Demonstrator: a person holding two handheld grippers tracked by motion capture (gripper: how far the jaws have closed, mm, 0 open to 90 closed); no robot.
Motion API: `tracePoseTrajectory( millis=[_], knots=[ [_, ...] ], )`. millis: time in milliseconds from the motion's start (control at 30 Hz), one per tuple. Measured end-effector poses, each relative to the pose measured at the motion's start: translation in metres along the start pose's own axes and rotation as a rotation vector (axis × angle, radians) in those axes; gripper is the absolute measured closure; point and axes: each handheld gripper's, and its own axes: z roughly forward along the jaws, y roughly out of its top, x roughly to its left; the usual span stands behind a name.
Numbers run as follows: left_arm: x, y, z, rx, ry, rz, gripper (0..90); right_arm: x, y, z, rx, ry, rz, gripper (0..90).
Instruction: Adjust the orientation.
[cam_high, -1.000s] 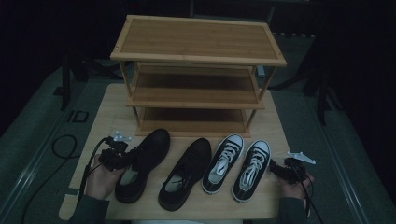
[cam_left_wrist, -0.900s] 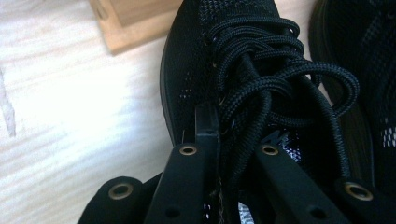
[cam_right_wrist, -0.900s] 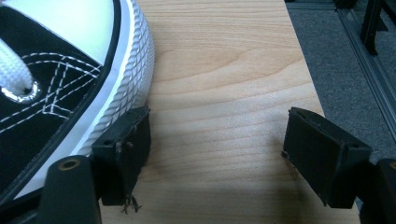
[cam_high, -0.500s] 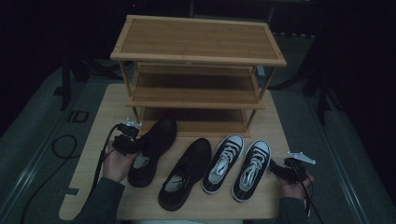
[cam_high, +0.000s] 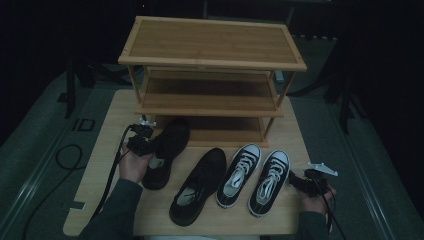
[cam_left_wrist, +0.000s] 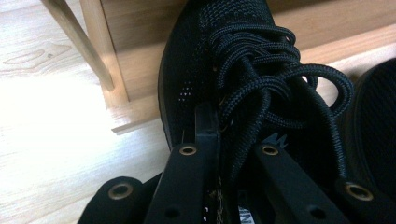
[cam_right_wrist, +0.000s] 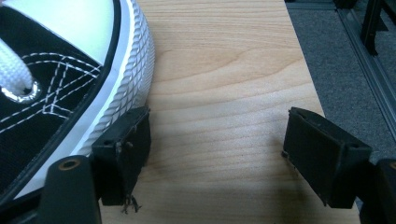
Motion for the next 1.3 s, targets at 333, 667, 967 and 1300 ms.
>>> tracePoseTrajectory(
  millis=[333,667,967,1300],
  knots=[
    [-0.004,0.014,0.016,-0.03,0.034,-0.047,86.9,0.0,0.0,0.0,0.0,0.0,0.0,22.9],
    [-0.007,0.02,0.025,-0.07,0.081,-0.105,86.8,0.0,0.0,0.0,0.0,0.0,0.0,22.9],
    [-0.009,0.02,0.027,-0.089,0.108,-0.117,84.0,0.0,0.0,0.0,0.0,0.0,0.0,22.9],
    [-0.011,0.018,0.01,-0.093,0.033,-0.054,62.7,0.0,0.0,0.0,0.0,0.001,-0.001,22.9]
  ],
)
